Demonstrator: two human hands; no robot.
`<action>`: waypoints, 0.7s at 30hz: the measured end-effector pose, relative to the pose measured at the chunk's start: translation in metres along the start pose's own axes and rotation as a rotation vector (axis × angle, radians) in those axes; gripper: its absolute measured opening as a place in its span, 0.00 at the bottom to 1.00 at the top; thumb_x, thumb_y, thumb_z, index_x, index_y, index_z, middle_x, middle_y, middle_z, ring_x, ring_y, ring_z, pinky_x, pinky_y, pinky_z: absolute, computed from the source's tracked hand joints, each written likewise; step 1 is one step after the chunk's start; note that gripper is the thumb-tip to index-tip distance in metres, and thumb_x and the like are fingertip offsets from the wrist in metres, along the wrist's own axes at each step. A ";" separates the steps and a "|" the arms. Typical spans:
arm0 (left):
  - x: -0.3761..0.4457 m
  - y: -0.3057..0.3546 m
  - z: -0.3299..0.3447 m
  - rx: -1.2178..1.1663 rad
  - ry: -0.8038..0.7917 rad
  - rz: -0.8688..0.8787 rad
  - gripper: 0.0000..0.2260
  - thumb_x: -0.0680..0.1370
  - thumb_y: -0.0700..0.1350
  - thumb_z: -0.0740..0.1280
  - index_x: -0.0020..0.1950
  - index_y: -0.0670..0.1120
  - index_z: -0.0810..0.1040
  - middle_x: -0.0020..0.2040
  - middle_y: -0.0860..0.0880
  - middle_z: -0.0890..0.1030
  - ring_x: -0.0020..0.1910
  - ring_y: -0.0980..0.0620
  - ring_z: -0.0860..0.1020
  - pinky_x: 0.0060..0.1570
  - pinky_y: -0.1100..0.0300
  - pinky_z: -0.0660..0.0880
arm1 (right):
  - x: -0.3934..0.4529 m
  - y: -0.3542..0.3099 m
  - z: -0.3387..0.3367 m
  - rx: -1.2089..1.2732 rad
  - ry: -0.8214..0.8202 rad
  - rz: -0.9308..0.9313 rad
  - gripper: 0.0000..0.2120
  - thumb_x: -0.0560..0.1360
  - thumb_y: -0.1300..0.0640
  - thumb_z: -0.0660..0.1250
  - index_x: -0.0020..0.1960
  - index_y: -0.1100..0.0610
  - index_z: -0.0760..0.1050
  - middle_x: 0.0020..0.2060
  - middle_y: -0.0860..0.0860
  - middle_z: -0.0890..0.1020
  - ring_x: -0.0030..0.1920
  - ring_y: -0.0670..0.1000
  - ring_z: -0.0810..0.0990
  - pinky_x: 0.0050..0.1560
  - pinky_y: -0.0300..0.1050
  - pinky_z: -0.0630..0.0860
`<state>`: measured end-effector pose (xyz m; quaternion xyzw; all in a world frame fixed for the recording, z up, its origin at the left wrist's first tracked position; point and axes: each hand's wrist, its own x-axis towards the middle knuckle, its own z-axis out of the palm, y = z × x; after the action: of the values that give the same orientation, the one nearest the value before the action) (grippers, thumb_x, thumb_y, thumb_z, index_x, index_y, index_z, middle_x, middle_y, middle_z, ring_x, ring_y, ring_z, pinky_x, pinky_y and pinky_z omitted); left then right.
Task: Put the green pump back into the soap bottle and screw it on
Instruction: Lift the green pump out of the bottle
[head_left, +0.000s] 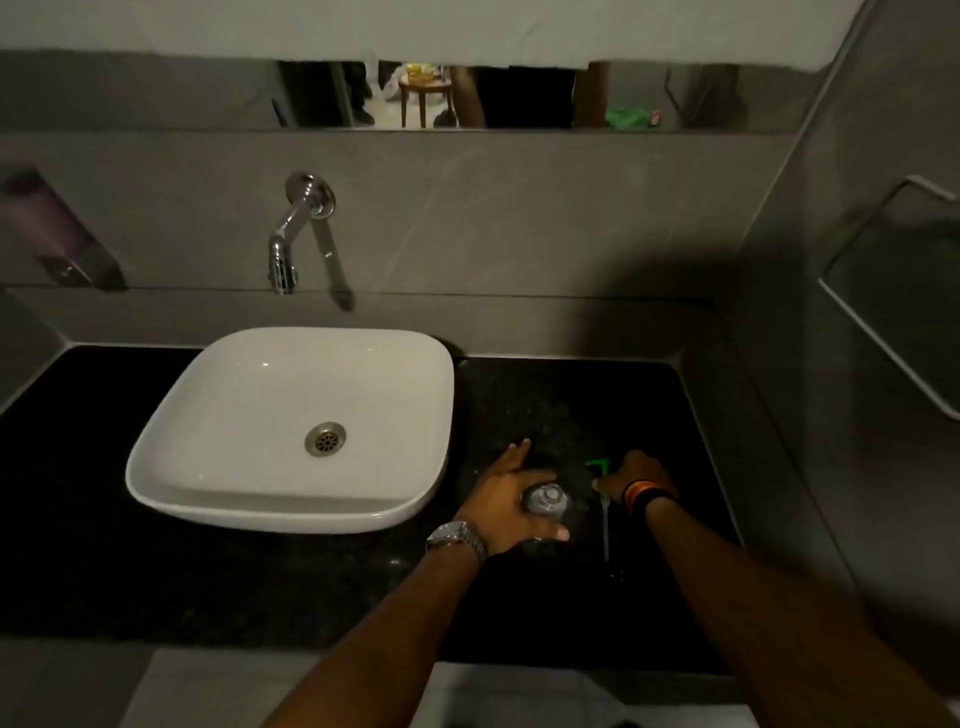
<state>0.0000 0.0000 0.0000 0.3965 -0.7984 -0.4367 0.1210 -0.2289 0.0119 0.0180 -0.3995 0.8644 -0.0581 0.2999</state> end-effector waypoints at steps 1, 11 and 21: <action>0.001 0.000 0.001 -0.011 0.026 0.015 0.36 0.62 0.65 0.79 0.69 0.60 0.76 0.83 0.51 0.53 0.81 0.51 0.50 0.78 0.48 0.55 | 0.001 -0.001 0.002 0.007 -0.008 0.010 0.27 0.65 0.48 0.78 0.59 0.60 0.80 0.57 0.60 0.83 0.58 0.62 0.81 0.57 0.53 0.80; 0.000 0.004 0.004 -0.106 0.124 -0.072 0.24 0.67 0.60 0.78 0.62 0.60 0.82 0.80 0.51 0.63 0.80 0.49 0.57 0.78 0.52 0.53 | -0.005 -0.018 -0.001 0.363 0.075 -0.040 0.15 0.69 0.53 0.73 0.51 0.60 0.83 0.51 0.60 0.85 0.55 0.62 0.82 0.58 0.53 0.79; -0.006 0.005 0.011 -0.177 0.159 -0.065 0.24 0.69 0.56 0.79 0.64 0.57 0.81 0.79 0.50 0.64 0.80 0.47 0.56 0.78 0.42 0.54 | -0.118 -0.032 -0.053 0.784 0.271 -0.478 0.16 0.71 0.49 0.74 0.57 0.52 0.81 0.51 0.48 0.84 0.53 0.48 0.82 0.54 0.46 0.79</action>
<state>-0.0042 0.0126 -0.0015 0.4436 -0.7311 -0.4764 0.2043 -0.1786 0.0688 0.1278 -0.4325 0.6927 -0.4986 0.2907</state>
